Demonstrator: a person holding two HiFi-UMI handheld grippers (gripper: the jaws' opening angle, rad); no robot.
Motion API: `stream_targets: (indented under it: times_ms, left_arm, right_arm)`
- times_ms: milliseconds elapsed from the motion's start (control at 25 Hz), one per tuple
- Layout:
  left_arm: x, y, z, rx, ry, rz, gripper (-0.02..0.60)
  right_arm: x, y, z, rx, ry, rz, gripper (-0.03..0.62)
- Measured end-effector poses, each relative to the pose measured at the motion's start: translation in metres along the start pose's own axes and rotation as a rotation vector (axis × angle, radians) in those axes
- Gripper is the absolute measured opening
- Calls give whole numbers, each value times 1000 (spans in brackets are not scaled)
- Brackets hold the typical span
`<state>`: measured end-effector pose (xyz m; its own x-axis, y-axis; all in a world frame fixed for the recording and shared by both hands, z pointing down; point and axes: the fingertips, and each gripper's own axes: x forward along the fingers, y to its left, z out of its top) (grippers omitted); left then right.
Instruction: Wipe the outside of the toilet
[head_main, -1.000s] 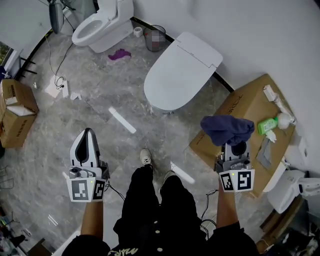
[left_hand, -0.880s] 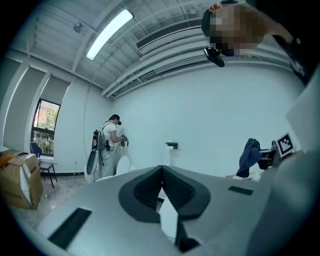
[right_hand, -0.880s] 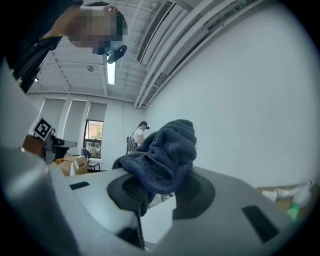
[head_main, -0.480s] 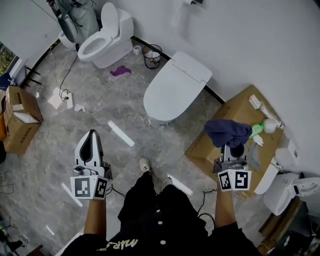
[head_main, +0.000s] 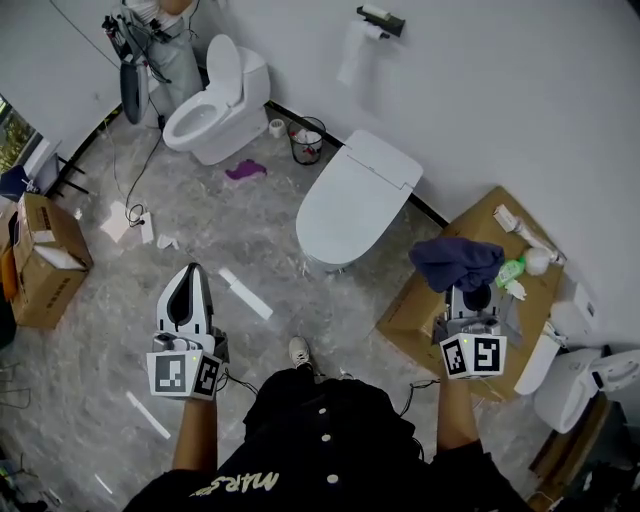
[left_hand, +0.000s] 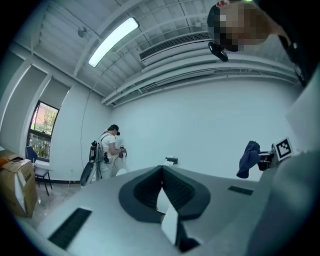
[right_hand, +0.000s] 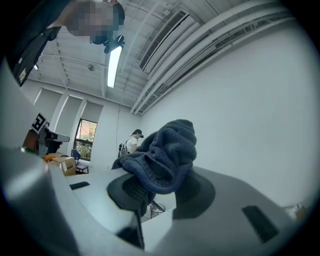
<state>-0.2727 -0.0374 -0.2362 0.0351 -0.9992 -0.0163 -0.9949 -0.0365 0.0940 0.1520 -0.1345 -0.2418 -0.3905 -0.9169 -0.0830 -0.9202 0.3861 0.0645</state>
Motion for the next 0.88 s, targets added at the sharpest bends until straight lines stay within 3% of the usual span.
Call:
stream_targets:
  times_ms: [480, 880]
  left_arm:
    - [23, 36, 7, 14, -2, -45, 11]
    - [41, 36, 15, 37, -32, -3, 11]
  right_arm:
    - [25, 35, 22, 9, -25, -4, 115]
    - [45, 12, 32, -4, -47, 9, 117]
